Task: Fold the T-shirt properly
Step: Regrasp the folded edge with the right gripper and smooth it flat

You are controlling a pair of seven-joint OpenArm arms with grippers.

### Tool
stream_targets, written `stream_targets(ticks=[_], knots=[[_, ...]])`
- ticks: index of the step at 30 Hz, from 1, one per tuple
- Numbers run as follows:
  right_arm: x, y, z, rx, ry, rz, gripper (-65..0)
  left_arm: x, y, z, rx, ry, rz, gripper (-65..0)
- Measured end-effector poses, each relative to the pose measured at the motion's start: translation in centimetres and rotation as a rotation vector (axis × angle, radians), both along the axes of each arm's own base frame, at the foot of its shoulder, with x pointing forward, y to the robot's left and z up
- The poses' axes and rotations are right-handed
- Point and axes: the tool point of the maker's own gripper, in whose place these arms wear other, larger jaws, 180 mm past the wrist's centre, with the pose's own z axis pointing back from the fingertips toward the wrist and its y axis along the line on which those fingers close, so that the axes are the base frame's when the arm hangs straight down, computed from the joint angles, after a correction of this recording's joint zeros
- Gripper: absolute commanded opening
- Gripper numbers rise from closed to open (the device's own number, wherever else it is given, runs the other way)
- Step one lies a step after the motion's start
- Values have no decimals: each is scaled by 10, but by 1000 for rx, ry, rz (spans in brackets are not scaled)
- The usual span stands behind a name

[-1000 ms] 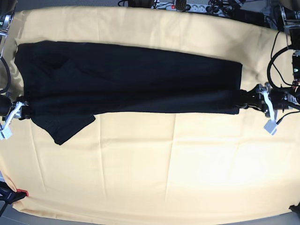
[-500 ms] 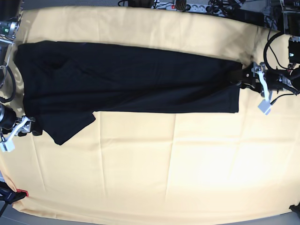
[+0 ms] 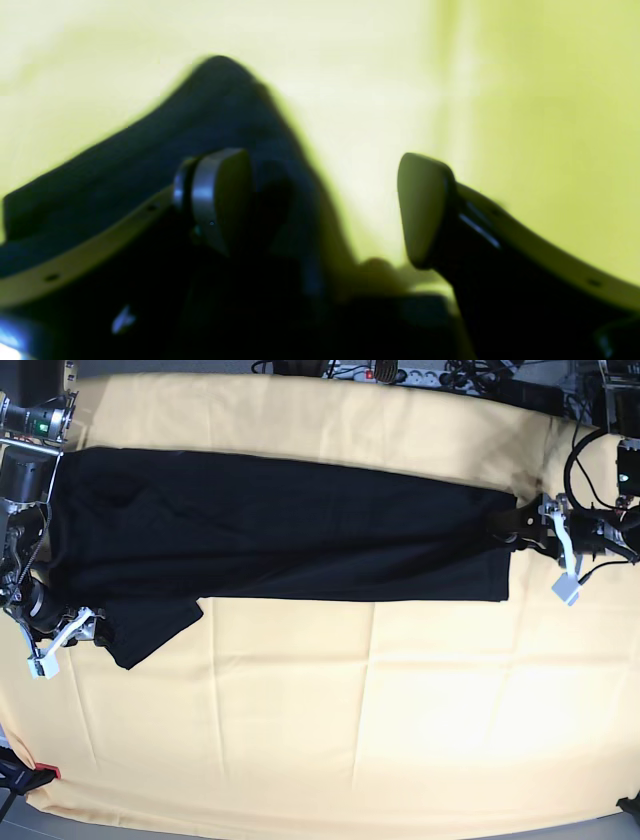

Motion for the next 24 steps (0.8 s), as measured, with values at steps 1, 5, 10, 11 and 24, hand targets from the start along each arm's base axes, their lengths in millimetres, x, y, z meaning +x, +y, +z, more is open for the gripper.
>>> stream_targets(ticks=[1,5,10,11,24], knots=[[-2,4,-1,17,4,23,-183,0,0,0,1,0,0,-286],[-7,13,-9,45,24,64,-183,0,0,0,1,0,0,-286],[-5,35,-12,94,19,97,-285,0,0,0,0,0,0,-286],[-5,39,-13,103,17,100,-318,0,0,0,0,0,0,-286],[-3,53,-3,226,-3,98,-650,0,0,0,1,0,0,-286]])
